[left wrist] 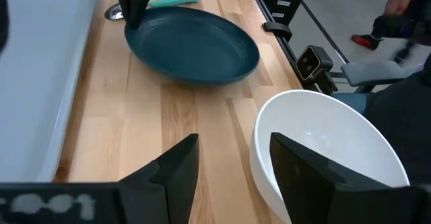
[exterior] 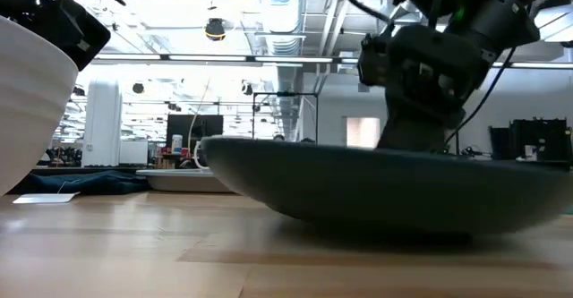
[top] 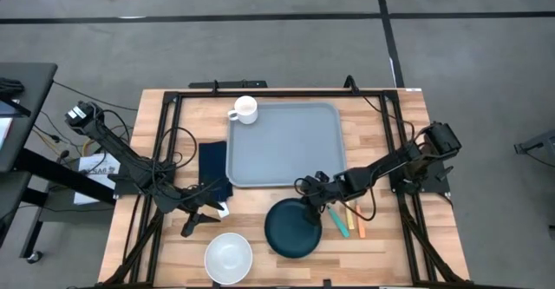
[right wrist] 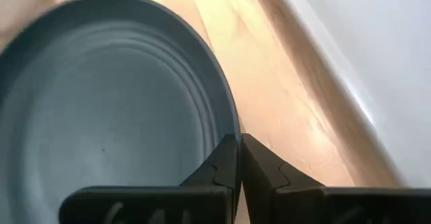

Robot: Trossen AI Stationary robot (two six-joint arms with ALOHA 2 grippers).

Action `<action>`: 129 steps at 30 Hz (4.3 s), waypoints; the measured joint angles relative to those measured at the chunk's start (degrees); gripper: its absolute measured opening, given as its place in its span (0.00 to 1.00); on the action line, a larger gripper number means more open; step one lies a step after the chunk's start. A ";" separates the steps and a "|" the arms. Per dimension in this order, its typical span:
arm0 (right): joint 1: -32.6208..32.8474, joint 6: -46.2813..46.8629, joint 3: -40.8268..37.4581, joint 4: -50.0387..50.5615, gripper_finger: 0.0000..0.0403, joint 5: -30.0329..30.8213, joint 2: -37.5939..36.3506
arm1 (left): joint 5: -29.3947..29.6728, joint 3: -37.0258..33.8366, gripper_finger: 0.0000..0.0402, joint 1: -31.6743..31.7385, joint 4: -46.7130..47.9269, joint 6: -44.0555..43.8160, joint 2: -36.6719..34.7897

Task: Set up tray
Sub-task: Put the black plate on the gray serving tray to the bottom right of the white mug, then put the white bowl on the black plate

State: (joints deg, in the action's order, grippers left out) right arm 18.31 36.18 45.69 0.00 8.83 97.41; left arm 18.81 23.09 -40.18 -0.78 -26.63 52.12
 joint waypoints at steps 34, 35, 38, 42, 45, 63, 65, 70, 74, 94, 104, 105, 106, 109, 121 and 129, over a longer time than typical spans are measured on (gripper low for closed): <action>-35.51 -19.34 28.66 22.82 0.00 -15.16 8.58 | 1.12 0.00 0.43 -0.02 0.04 1.20 0.02; -36.05 -19.76 29.74 22.87 0.00 -16.11 10.28 | 1.11 0.00 0.43 0.00 0.05 1.46 0.00; -37.25 -20.43 32.58 23.05 0.00 -18.12 15.07 | 1.12 0.00 0.43 0.00 0.20 2.12 0.02; -38.26 -21.23 35.58 22.81 0.00 -18.14 19.04 | 1.11 0.00 0.43 0.00 0.25 2.14 0.02; -38.43 -21.69 37.12 23.16 0.00 -17.94 21.00 | 1.09 0.00 0.43 0.00 0.26 2.14 0.02; -40.16 -22.53 37.62 27.40 0.11 -17.91 21.09 | 1.03 0.00 0.43 0.00 0.44 2.12 0.02; -40.16 -22.54 37.62 27.12 0.15 -17.91 21.09 | 1.03 0.00 0.43 -0.02 0.44 2.12 0.02; -40.16 -23.22 37.61 27.02 0.24 -17.96 20.81 | 1.03 0.00 0.43 -0.01 0.42 1.80 0.02; -40.16 -24.66 37.60 29.13 0.28 -17.90 17.26 | 0.73 0.00 0.43 0.00 0.42 0.27 0.02; -18.10 -27.95 28.52 22.86 0.29 4.68 -6.96 | -2.19 2.26 0.43 -0.70 0.86 -11.28 5.20; -0.24 -22.73 3.72 -1.04 0.29 21.03 -25.06 | -0.32 11.67 0.43 -0.72 21.56 -9.47 5.18; 1.50 -22.85 1.03 -4.92 0.29 21.91 -26.32 | 0.33 12.20 0.43 -0.72 23.22 -9.40 5.18; 3.23 -23.13 -1.59 -8.88 0.29 22.65 -27.46 | 0.95 12.64 0.43 -0.72 24.57 -9.36 5.18; 7.92 -24.51 -8.38 -21.15 0.29 23.45 -29.39 | 1.46 12.94 0.43 -0.70 26.24 -9.37 5.17; 19.49 -29.20 -17.03 -45.97 0.29 24.32 -24.56 | -0.35 12.96 0.43 -0.71 32.04 -13.72 8.71; 21.75 -29.13 -17.03 -49.63 0.29 28.07 -19.81 | -4.55 12.96 0.43 -0.70 31.07 -13.07 17.08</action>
State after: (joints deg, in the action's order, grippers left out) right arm 40.06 7.05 28.67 -49.64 36.89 77.60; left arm 14.26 36.05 -40.88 30.30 -39.71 69.20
